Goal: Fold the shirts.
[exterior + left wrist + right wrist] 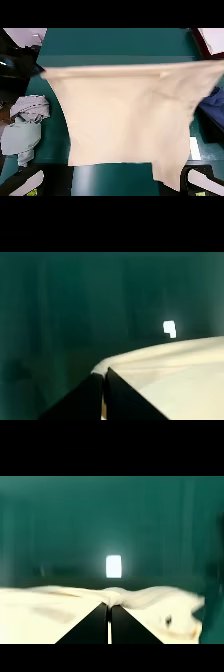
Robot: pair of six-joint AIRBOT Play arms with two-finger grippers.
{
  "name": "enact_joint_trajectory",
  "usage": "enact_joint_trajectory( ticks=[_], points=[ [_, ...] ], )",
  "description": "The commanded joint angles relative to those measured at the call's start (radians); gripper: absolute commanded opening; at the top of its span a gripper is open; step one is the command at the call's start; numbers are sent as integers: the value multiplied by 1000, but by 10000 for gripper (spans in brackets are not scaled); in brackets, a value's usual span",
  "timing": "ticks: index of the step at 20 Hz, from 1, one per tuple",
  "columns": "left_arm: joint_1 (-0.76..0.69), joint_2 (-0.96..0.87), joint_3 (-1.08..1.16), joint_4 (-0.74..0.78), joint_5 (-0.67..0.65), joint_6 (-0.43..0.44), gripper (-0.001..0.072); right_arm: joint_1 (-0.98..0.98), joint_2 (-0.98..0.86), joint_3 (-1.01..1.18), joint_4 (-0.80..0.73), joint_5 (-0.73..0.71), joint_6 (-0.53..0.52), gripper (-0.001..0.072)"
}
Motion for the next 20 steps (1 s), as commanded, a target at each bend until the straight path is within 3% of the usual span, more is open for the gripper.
enact_joint_trajectory(
  ticks=[1, 3, 6, 9, 11, 15, 18, 20],
  points=[
    [-2, -181, -99, -22, 123, 51, 25, 168, -197, -99, -74, -64, 9, 12],
    [-2, -259, -95, -59, 248, 79, 25, 207, -302, -89, -74, -184, 9, 12],
    [-2, -322, -94, -199, 439, 194, 25, 235, -431, 14, -74, -337, 9, 12],
    [-2, -386, -39, -323, 520, 278, 25, 235, -535, 163, -74, -429, 9, 12],
    [-2, -437, 28, -328, 513, 279, 25, 234, -572, 242, -80, -455, 9, 12],
    [-2, -472, 67, -326, 479, 280, 25, 250, -582, 295, -246, -395, -2, 12],
    [-3, -472, 66, -285, 312, 279, 25, 251, -571, 245, -283, -254, -29, 12],
    [-23, -477, 61, -163, 206, 267, 25, 251, -542, 141, -285, -198, -29, 12]
  ],
)
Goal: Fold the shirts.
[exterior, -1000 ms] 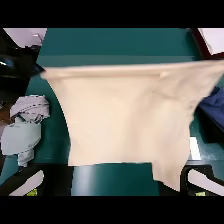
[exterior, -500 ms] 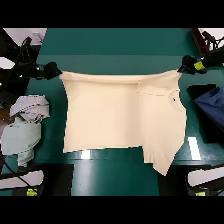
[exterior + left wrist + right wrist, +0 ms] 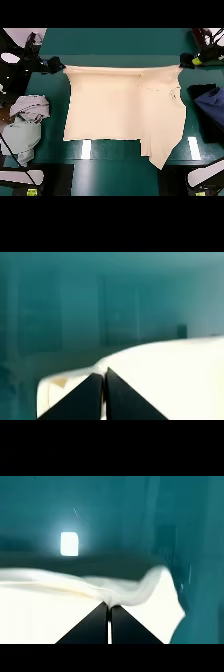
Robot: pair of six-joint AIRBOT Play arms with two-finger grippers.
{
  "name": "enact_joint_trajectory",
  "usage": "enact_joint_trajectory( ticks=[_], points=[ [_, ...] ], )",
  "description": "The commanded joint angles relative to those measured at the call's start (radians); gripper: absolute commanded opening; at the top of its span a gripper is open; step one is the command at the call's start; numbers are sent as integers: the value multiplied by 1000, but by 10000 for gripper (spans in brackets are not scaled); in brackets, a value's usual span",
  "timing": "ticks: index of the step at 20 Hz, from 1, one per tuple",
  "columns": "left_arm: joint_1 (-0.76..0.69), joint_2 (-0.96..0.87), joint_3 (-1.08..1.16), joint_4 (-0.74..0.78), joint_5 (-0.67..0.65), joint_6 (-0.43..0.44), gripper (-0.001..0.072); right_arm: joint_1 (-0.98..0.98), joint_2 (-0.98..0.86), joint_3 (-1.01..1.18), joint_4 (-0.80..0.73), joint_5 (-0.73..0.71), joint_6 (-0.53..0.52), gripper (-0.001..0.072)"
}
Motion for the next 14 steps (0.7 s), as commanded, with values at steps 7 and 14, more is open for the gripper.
enact_joint_trajectory(
  ticks=[7, 14],
  points=[
    [-61, -84, 3, 341, -229, -136, 25, 30, 136, -410, -34, 42, -8, 13],
    [-58, -77, 5, 351, -400, -160, 614, -10, 237, -520, -32, 11, 10, 421]
  ],
)
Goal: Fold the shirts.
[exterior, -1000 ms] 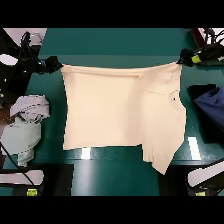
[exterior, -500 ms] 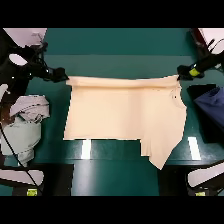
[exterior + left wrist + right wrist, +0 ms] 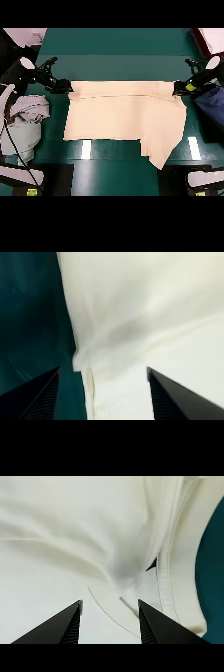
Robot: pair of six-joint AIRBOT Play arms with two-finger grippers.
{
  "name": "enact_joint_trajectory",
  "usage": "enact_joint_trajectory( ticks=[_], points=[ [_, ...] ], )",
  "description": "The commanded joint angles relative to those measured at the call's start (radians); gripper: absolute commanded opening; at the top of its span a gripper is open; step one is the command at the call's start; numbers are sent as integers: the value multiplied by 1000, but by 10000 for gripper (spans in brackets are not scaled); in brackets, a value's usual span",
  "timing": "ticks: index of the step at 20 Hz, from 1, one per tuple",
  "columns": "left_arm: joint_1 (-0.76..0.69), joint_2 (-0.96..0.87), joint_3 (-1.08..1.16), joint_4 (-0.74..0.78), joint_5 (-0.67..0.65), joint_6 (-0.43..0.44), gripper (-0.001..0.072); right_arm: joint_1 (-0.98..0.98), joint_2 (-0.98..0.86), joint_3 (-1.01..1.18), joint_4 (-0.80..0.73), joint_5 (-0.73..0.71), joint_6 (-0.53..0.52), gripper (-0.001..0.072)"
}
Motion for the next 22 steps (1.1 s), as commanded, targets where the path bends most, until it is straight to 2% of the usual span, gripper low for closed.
enact_joint_trajectory(
  ticks=[1, 5, 8, 13, 16, 22],
  points=[
    [3, 17, 1, 34, -91, -23, 614, -31, 56, -31, 2, 40, 5, 419],
    [51, 132, -37, 22, -157, -23, 614, -90, 174, -32, 11, 190, -9, 411],
    [71, 296, -299, 24, -100, -18, 614, -113, 281, -32, 11, 238, -10, 411],
    [80, 527, -713, 14, -63, -34, 614, -108, 425, -32, 12, 208, -9, 411],
    [80, 552, -811, 5, -55, -45, 614, -108, 467, -32, 11, 208, -9, 411],
    [80, 552, -833, -76, -33, -42, 613, -108, 486, -48, 11, 236, -10, 411]
  ],
)
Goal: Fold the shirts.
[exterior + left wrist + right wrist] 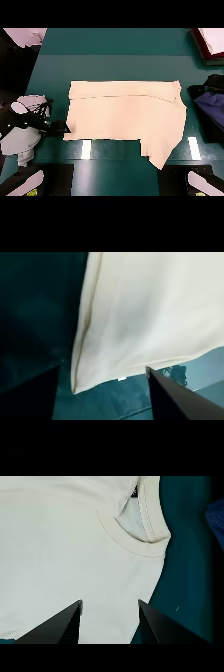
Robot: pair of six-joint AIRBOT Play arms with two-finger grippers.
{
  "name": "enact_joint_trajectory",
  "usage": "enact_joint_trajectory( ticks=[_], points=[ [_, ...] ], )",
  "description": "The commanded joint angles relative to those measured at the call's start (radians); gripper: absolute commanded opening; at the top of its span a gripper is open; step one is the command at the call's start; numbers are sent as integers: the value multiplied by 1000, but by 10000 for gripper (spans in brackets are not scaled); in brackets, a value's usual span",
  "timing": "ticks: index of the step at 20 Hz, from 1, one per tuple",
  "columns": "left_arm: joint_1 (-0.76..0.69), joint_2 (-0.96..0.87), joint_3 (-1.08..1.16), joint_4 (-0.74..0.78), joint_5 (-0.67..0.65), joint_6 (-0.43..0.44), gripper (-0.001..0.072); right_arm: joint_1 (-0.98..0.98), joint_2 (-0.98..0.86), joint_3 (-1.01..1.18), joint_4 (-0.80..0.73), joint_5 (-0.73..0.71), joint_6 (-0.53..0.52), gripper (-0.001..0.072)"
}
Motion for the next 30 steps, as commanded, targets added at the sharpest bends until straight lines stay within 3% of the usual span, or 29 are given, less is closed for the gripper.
enact_joint_trajectory(
  ticks=[1, 3, 4, 5, 6, 10, 12, 17, 19, 25, 29, 30],
  points=[
    [0, 8, -32, -30, 4, -1, 613, 0, 11, -37, 0, 21, 0, 411],
    [0, 8, -49, -35, 16, -1, 612, 0, 19, -125, 0, 18, 0, 411],
    [0, 8, -48, -35, 23, -1, 511, -3, 32, -180, 0, 11, 1, 411],
    [0, 8, -48, -37, 42, 0, 223, -11, 53, -245, 0, -2, 1, 411],
    [0, 8, -47, -46, 66, 0, 34, -23, 79, -311, 0, -11, 2, 411],
    [0, 11, 11, -58, 76, 1, 25, -118, 201, -604, -1, 37, 22, 417],
    [0, 17, 48, -64, 64, 2, 25, -156, 251, -752, 2, 48, 22, 597],
    [0, 17, 69, -89, 54, 27, 25, -182, 296, -1010, 187, -31, 46, 554],
    [0, 17, 68, -90, 48, 27, 25, -181, 296, -1064, 263, -129, 46, 440],
    [0, 17, 68, -90, 36, 27, 25, -121, 296, -1085, 255, -304, 111, 430],
    [0, 17, 69, -89, 30, 54, 24, -51, 296, -1064, 243, -326, 105, 26],
    [0, 17, 76, -78, 13, 53, 25, -35, 296, -1036, 210, -296, 106, 15]
  ],
)
